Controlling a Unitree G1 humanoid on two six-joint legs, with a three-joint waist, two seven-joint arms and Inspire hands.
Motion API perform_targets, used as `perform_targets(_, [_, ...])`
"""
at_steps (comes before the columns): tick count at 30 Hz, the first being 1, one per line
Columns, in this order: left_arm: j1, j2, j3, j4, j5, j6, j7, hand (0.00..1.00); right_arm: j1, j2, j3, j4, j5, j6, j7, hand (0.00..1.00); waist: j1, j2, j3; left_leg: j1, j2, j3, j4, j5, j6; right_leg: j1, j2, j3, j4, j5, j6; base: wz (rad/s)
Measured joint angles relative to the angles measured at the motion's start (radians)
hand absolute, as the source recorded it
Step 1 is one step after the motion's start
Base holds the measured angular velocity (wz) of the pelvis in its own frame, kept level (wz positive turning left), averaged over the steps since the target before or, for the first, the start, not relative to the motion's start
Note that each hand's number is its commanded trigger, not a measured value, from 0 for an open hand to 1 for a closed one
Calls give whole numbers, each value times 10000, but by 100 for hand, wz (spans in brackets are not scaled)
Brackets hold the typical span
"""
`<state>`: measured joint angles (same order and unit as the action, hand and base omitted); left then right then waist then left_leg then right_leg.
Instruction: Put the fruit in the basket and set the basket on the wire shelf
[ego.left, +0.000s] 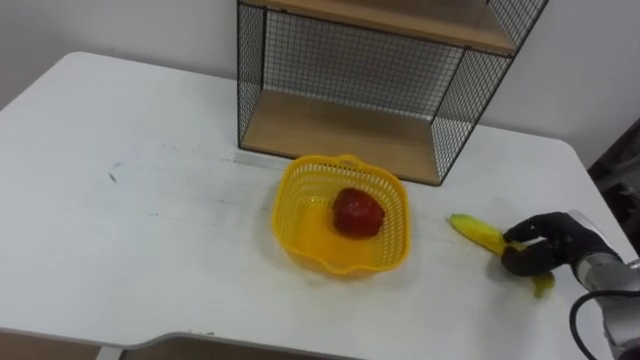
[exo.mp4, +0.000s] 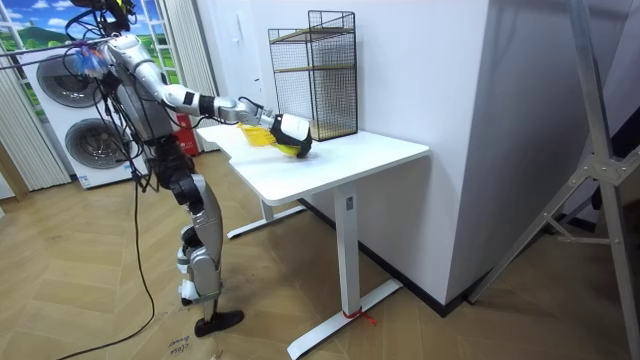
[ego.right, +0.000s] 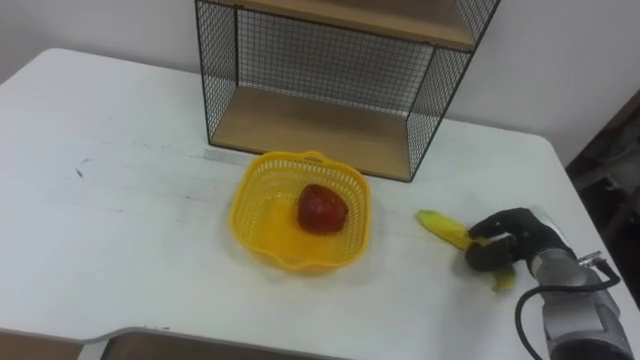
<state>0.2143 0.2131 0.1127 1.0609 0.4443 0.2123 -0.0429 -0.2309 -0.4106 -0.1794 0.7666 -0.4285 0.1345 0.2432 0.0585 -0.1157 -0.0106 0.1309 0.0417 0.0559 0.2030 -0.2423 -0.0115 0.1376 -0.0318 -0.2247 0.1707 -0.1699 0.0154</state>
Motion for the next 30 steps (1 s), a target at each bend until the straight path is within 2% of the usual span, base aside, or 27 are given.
perform_targets(10, [-37, -3, -189, -25, 29, -16, 62, 0, 238, 26, -23, -591, -3, 0, 85, 100, -93, 36, -3, -84, -5, 17, 14, 1, 0, -20, -1, 48, 12, 1, -1, 0])
perform_targets(11, [-52, -11, -186, -26, 48, -15, 62, 0, 385, 59, -20, -986, -5, 97, 92, 100, -100, 54, -11, -159, -4, 89, 17, 4, -1, -102, 0, 69, 19, 1, -1, -8])
perform_targets(14, [-80, -51, -181, -24, 43, -7, 62, 0, 795, 74, -9, -2244, -124, 415, 233, 100, -13, 156, 64, -167, 4, 225, -35, 6, -1, -217, 13, 251, 49, 0, -1, -13])
perform_targets(15, [-125, -50, -178, -27, 57, -7, 62, 0, 937, 74, 18, -2829, -222, 490, 344, 100, -11, 122, 68, -184, 10, 261, -46, 7, 0, -299, 18, 281, 95, 0, -1, -15])
perform_targets(18, [-279, -50, -173, -35, 56, -11, 62, 0, 1474, 94, 196, -4148, -337, 525, 424, 100, -22, 181, 118, -242, 9, 336, -18, 17, 7, -448, 9, 354, 154, 0, -1, -8])
perform_targets(21, [-280, -54, -170, -43, 54, -103, 119, 0, 1582, 280, 406, -4809, -350, 523, 430, 100, 11, 165, 121, -249, 10, 476, -33, 18, 8, -527, 15, 540, 155, 0, 0, -17])
perform_targets(30, [-142, -50, -180, -85, 2, -537, 125, 0, 1782, 422, 395, -7256, -83, 458, 448, 100, -396, 128, 102, -214, 10, 533, -85, 14, 13, -542, 29, 707, 158, -1, 4, -2])
